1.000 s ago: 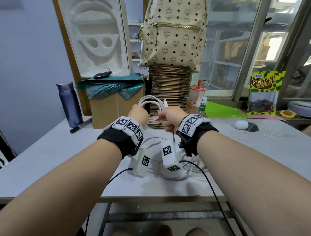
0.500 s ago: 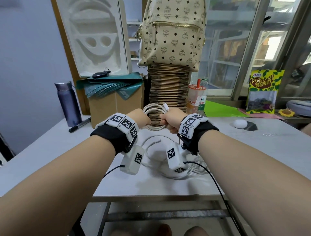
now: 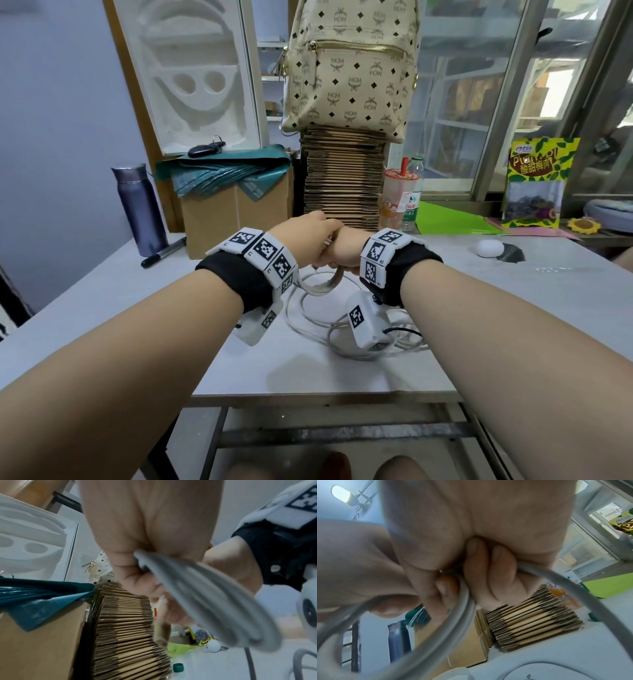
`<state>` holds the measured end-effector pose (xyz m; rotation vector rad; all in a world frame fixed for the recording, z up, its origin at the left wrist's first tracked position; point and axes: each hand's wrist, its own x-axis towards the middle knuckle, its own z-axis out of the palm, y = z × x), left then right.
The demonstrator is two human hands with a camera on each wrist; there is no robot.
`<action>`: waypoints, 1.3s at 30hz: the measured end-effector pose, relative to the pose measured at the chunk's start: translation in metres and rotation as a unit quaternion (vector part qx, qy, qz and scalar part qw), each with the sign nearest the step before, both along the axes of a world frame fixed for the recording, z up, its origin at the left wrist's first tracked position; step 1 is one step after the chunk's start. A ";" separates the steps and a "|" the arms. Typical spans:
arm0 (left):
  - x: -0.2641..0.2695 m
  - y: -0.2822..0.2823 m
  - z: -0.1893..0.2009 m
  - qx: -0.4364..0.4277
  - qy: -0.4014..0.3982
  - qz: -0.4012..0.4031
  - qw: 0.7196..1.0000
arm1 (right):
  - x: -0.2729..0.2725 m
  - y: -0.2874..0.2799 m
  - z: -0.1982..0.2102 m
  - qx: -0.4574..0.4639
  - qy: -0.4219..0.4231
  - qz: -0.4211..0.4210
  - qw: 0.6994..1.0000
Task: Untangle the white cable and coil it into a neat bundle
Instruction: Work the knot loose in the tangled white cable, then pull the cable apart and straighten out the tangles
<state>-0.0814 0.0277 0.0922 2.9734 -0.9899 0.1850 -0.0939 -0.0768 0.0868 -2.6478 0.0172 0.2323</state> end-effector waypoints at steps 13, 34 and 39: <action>0.004 0.007 -0.005 -0.133 -0.014 0.129 0.983 | 0.005 -0.021 -0.002 0.146 -0.052 -0.052 0.987; 0.023 0.010 -0.013 -0.272 0.091 0.196 0.938 | 0.019 -0.015 -0.001 0.463 -0.097 -0.008 0.881; 0.016 0.007 -0.003 -0.218 0.010 0.107 0.970 | 0.017 -0.010 -0.001 0.289 -0.135 0.016 0.948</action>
